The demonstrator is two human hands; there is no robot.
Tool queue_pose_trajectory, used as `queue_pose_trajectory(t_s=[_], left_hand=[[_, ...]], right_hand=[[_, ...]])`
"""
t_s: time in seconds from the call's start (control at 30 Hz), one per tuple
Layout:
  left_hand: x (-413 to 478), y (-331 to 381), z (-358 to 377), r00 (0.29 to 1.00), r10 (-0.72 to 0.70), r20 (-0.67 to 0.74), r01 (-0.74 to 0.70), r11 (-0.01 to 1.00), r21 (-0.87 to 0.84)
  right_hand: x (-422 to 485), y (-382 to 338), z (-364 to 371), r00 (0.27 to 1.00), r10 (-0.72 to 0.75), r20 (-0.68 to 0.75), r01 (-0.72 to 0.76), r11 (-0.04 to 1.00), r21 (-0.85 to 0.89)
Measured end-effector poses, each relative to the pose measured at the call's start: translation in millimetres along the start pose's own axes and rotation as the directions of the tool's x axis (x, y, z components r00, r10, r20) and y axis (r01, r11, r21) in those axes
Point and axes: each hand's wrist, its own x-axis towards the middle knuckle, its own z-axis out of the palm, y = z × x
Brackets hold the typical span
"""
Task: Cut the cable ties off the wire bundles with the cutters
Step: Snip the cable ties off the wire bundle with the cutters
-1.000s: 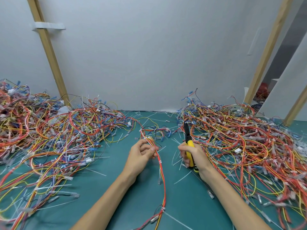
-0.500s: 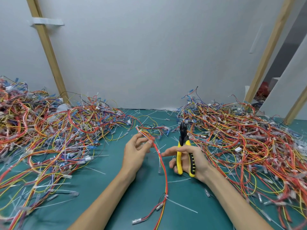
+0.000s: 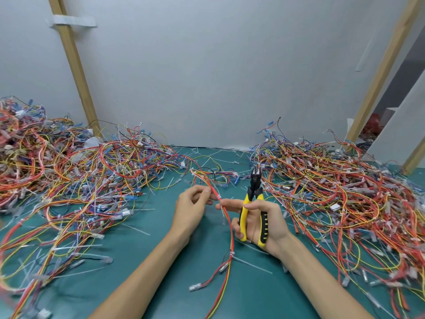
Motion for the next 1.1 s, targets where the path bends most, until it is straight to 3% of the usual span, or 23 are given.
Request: queue_pose_trajectory(t_s=[0.17,0.27,0.57,0.7,0.9,1.1], left_hand=[[-4,3,4,0.968,-0.061,0.242,0.045,0.996,0.075],[-5,3,5,0.952,-0.068,0.299,0.054,0.997,0.053],[-7,4,7,0.974,0.099,0.204,-0.08,0.992,-0.1],[-5,4,5,0.988,0.042,0.145,0.001,0.959,-0.284],[-5,5,5,0.983,0.028,0.184,0.004,0.985,-0.171],[-5,0,7,0.978,-0.036,0.205,0.064,0.989,-0.133]], right_hand=[[3,0,-3,0.996,-0.04,-0.077,0.05,0.989,0.141],[3,0,-3,0.993,-0.055,-0.1,0.071,0.984,0.165],[2,-4,-1,0.983,-0.018,-0.185,0.048,0.987,0.156],[2,-12,-3,0.936,0.055,-0.347,0.009,0.984,0.181],[-1,-19,-5,0.868,0.025,-0.496,0.133,0.951,0.279],[-2,-24,-12,0.858,-0.044,-0.512,0.184,0.957,0.226]])
